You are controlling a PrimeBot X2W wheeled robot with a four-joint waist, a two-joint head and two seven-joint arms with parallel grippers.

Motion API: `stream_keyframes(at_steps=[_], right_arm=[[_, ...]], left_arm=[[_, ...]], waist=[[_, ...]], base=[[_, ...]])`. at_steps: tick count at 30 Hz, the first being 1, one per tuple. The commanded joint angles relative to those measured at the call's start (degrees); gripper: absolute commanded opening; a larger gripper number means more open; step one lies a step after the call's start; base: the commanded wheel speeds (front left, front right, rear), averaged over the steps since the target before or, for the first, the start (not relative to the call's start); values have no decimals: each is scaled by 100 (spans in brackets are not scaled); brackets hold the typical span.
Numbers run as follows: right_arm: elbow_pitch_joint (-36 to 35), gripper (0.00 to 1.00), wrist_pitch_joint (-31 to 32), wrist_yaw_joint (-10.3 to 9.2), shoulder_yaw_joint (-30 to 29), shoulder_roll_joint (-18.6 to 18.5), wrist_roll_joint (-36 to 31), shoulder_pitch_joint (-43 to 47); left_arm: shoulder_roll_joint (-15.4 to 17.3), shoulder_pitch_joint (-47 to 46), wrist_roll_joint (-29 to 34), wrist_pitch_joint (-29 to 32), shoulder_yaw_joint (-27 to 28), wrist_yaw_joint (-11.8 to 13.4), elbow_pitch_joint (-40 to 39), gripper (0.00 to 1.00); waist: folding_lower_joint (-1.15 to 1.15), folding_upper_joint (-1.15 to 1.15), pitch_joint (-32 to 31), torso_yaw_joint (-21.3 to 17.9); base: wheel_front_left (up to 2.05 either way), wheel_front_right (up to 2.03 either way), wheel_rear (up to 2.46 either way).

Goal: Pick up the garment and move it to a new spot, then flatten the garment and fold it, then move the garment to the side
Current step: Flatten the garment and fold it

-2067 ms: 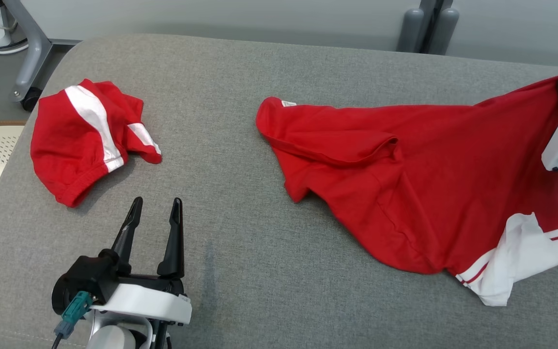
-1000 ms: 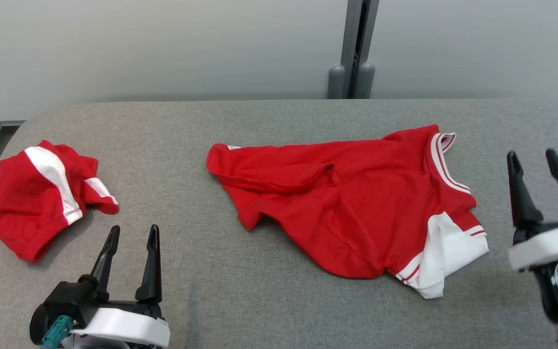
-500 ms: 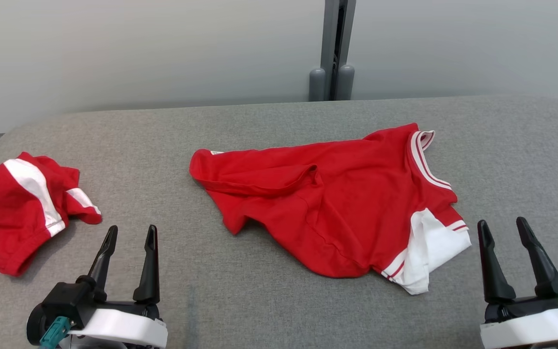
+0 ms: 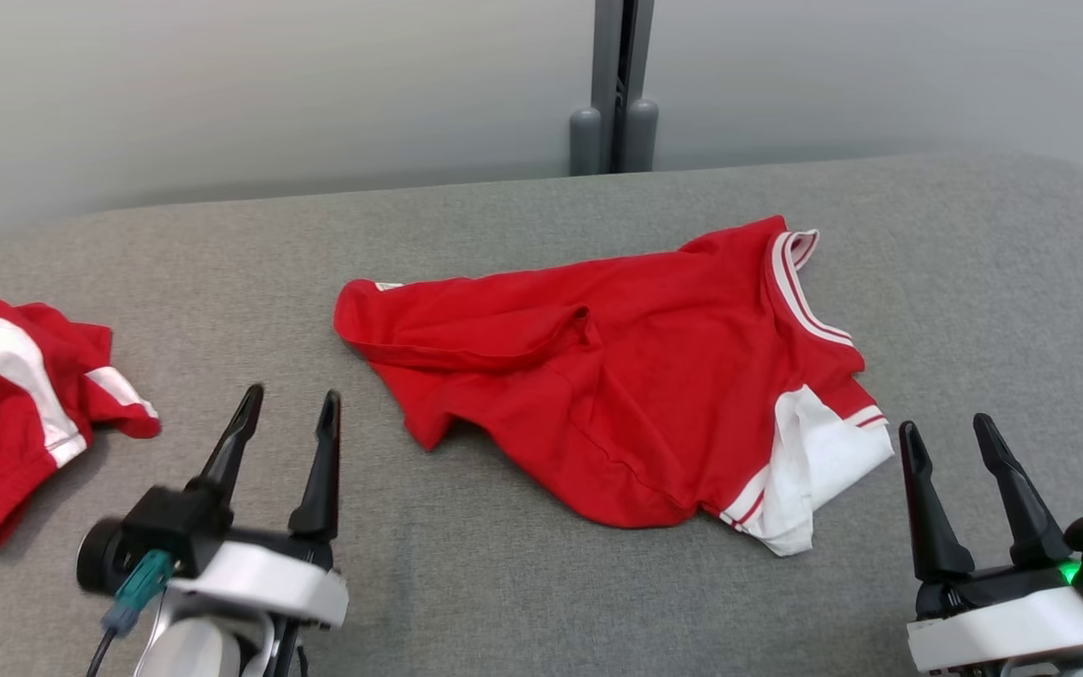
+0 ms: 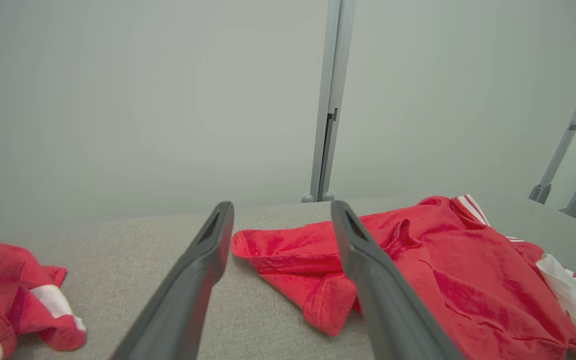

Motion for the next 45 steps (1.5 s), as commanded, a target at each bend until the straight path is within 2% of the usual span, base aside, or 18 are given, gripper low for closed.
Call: stream_keyframes(at_steps=[1,9,15,28,30,31,32,35,39,45], right_arm=[[62,100,-1,2,41,-13,16,-90],[237,100,-1,2,116,20,95,-338],[347,100,-2,2,164,70,148,-491],[443,100,-2,2,183,130,206,-718],[433,100,-2,2,194,135,215,-739],[431,100,-2,2,197,137,213,-744],[425,100,-2,2,188,136,208,-753],[393,100,-2,2,169,128,171,-785],[368,100,-2,2,99,104,141,-664],[412,100,-2,2,58,83,155,-472]], left_arm=[[82,-308,126,-11,-128,-42,110,100],[272,-1664,286,13,-960,-111,1108,100],[388,-2532,110,73,-1649,-109,1921,100],[669,-3405,-424,108,-2583,-112,3515,100],[697,-3504,-520,105,-2651,-112,3742,47],[685,-3548,-554,122,-2715,-112,3860,7],[672,-3591,-574,123,-2785,-112,3955,0],[683,-3765,-652,76,-2925,-112,4169,0],[645,-3866,-807,-2,-2909,-113,4053,0],[717,-3488,-838,-13,-2651,-77,3151,0]], waist=[[0,0,100,-102],[0,0,476,-514],[0,0,741,-874],[0,0,1069,-1349],[0,0,1112,-1387],[0,0,1128,-1398],[0,0,1147,-1401],[0,0,1157,-1377],[0,0,1057,-1191],[0,0,736,-718]], base=[[0,0,0],[0,0,0],[0,0,0],[0,0,0],[0,0,0],[0,0,0],[0,0,0],[0,0,0],[0,0,0],[0,0,0]])
